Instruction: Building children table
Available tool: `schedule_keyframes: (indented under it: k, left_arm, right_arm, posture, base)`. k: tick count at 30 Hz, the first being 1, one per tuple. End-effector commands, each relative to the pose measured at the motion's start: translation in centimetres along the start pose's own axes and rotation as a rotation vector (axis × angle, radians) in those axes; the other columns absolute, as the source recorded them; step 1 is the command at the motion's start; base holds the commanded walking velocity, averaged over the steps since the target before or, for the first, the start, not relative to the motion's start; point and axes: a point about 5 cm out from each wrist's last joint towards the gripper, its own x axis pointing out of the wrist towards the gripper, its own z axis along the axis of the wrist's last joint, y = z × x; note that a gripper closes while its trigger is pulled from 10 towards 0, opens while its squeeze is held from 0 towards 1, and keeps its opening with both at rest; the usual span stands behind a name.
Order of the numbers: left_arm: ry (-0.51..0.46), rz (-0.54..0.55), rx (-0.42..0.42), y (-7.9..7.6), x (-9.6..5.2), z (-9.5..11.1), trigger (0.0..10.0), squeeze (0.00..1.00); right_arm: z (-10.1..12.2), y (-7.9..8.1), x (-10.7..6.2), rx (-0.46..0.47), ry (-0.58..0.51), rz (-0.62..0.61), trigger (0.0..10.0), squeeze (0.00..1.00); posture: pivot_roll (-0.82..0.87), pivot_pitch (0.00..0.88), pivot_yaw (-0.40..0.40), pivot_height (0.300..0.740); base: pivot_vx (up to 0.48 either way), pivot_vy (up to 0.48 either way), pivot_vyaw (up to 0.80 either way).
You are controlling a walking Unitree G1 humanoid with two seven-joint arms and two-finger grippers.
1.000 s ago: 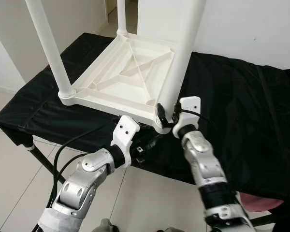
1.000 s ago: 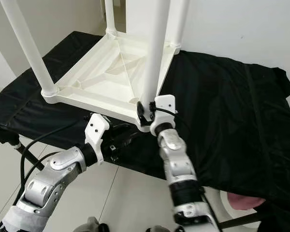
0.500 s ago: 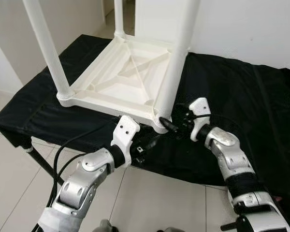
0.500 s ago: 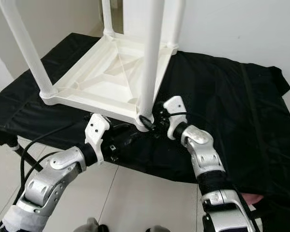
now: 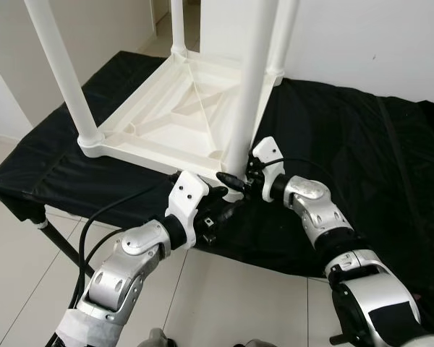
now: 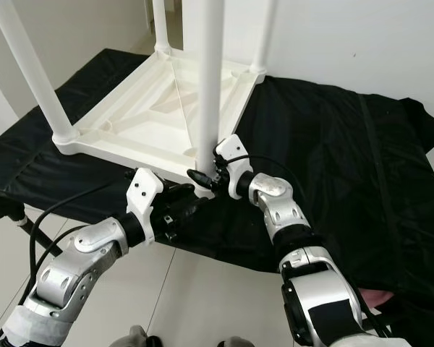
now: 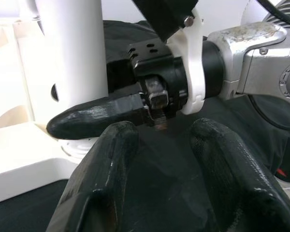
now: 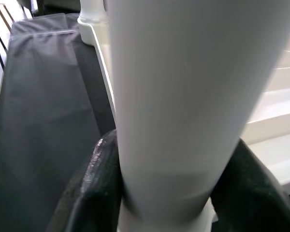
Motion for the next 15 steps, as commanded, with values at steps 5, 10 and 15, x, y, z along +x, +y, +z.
schedule_keyframes:
  k: [5,10,15]
  left_arm:
    - [0.012,-0.004,-0.007,-0.1,-0.1,-0.1,10.0,0.0]
    - [0.013,-0.008,-0.012,-0.2,-0.1,-0.2,10.0,0.0]
    - [0.014,-0.017,-0.017,-0.4,0.0,-0.3,10.0,0.0]
  right_arm:
    - [-0.8,0.2,0.2,0.011,0.042,-0.056,0.0,0.0]
    - [-1.0,0.0,-0.2,0.025,0.036,-0.167,0.0,0.0]
    - [-1.1,-0.7,-1.1,0.075,0.024,-0.339,0.0,0.0]
  posture:
    - [-0.03,0.043,-0.006,0.74]
    - [-0.04,0.051,-0.003,0.74]
    - [-0.06,0.061,0.002,0.74]
  base:
    - [0.0,0.0,0.0]
    - [0.0,0.0,0.0]
    - [0.0,0.0,0.0]
